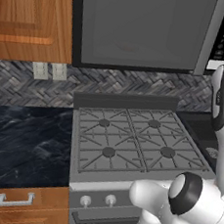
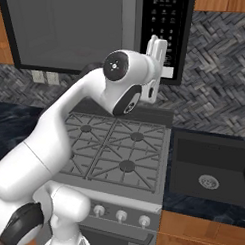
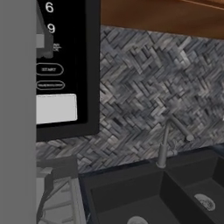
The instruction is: Transport the steak from the fridge to the microwave and turn on the microwave.
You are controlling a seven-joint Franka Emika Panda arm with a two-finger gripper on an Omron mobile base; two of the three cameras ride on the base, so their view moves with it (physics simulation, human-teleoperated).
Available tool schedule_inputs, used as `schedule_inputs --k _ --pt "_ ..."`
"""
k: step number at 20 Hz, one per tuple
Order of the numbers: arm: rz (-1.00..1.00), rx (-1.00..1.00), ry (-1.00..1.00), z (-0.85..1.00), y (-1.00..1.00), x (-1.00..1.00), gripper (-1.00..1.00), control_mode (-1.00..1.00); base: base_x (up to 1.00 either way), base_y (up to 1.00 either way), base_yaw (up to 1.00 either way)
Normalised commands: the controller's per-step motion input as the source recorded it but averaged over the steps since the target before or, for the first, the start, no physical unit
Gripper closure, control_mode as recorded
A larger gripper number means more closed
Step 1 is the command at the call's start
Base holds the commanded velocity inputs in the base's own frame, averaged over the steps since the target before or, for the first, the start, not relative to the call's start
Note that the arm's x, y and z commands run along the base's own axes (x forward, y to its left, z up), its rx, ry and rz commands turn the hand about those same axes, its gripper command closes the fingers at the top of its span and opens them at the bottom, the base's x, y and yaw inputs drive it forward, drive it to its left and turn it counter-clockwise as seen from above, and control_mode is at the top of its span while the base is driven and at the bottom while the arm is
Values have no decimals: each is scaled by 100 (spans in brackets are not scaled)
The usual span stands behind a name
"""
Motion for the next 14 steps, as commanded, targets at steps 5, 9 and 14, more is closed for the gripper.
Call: schedule_inputs --k 5,9,14 --pt "2 1 0 -1 -1 13 -100 -100 0 0 0" --pt "3 0 0 -7 -3 8 -100 -100 0 0 0" --pt "3 0 0 -7 -1 11 -100 -100 0 0 0"
